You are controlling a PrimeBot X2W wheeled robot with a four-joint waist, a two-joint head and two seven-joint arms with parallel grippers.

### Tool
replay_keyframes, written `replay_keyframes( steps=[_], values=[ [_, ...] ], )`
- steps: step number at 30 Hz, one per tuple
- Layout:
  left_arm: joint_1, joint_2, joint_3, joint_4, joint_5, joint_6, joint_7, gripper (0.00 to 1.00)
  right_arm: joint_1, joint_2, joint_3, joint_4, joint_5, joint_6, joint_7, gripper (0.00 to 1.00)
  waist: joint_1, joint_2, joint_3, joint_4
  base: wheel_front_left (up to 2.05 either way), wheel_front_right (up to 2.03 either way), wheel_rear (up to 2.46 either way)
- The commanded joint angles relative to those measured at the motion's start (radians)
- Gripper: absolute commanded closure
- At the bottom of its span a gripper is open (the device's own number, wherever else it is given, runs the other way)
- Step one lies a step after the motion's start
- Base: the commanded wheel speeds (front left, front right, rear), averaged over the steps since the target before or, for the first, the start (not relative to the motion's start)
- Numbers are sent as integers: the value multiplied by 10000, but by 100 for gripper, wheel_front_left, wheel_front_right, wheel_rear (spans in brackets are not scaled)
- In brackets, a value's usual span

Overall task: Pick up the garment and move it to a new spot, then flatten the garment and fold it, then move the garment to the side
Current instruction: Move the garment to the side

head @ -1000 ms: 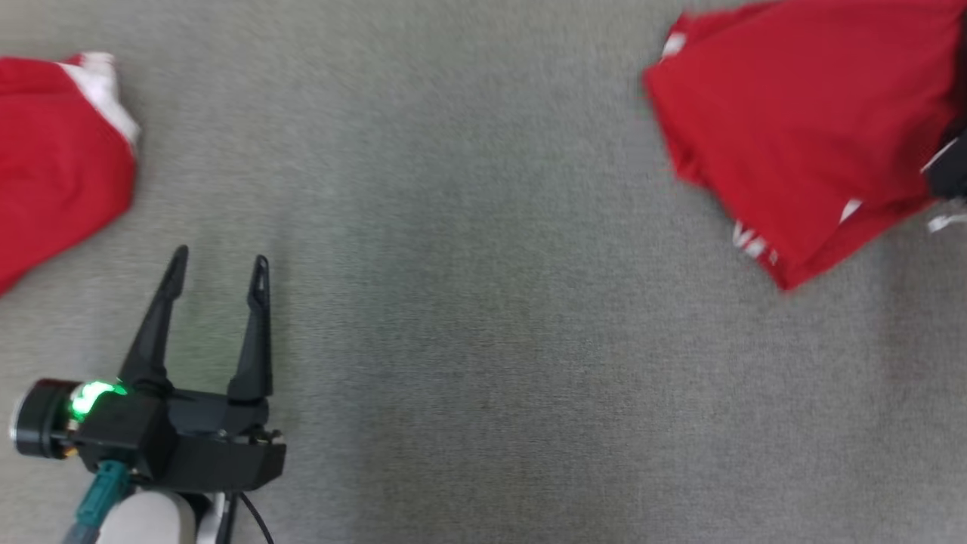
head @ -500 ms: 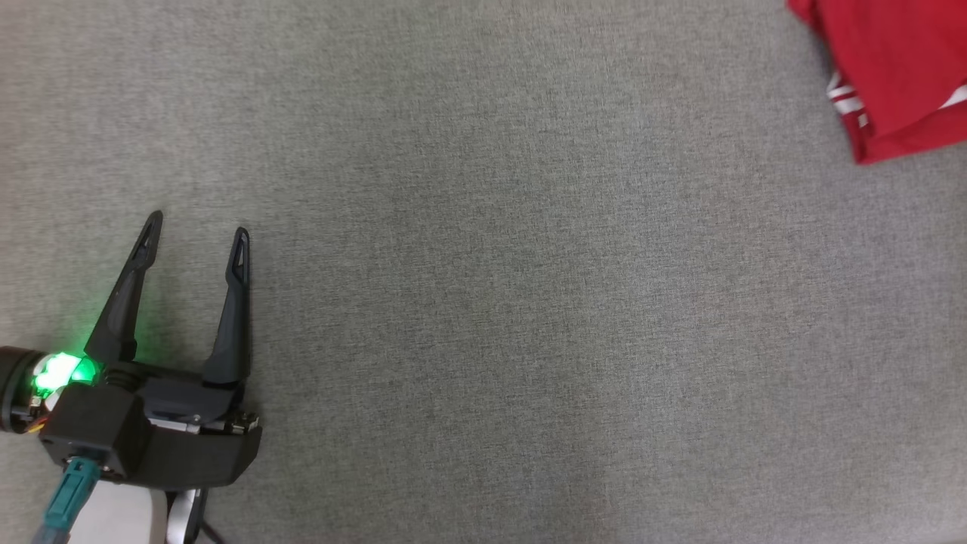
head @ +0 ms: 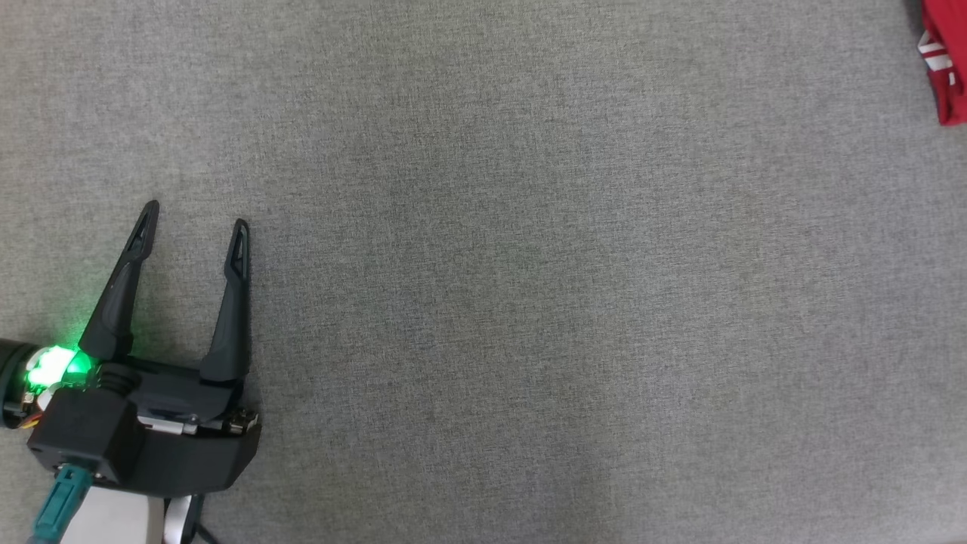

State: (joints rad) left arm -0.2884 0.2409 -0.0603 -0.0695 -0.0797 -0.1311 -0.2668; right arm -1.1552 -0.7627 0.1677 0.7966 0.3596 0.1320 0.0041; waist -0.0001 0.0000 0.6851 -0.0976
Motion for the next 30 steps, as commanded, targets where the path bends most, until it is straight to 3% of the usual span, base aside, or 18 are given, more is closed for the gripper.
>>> replay_keyframes(
  steps=[1, 2, 3, 4, 14, 21, 30],
  values=[
    [25, -35, -67, 297, 60, 18, 45, 0, -189, -136, -12, 85, -171, -29, -53, 64, 1, 0, 53, 38, 0, 0, 0],
    [-3, -39, -63, 299, 60, 18, 45, 0, -234, -150, -105, 168, -237, -29, -94, 70, 1, 0, 74, 48, 0, 0, 0],
    [-25, -44, -52, 292, 62, 20, 45, 0, -271, -172, -219, 205, -347, -29, -266, 51, 1, 0, 97, 59, 0, 0, 0],
    [-55, -54, -63, 294, 65, 20, 45, 0, -274, -173, -294, 263, -445, -29, -385, 0, 1, 0, 116, 81, 0, 0, 0],
    [147, -348, 119, 434, -9, 24, 44, 0, 184, 336, -278, -87, -564, -29, -1732, 0, 1, 0, -457, 194, 0, 0, 0],
    [553, -736, 354, 628, -54, 51, 30, 0, 1158, 1137, 158, -1055, -294, -29, -2447, 0, 1, 0, -1705, 302, 0, 0, 0],
    [1405, -1151, 688, 1095, -114, 55, 11, 0, 3557, 2332, 312, -2362, -408, -29, -2661, 0, 1, 0, -3669, 711, 0, 0, 0]
  ],
)
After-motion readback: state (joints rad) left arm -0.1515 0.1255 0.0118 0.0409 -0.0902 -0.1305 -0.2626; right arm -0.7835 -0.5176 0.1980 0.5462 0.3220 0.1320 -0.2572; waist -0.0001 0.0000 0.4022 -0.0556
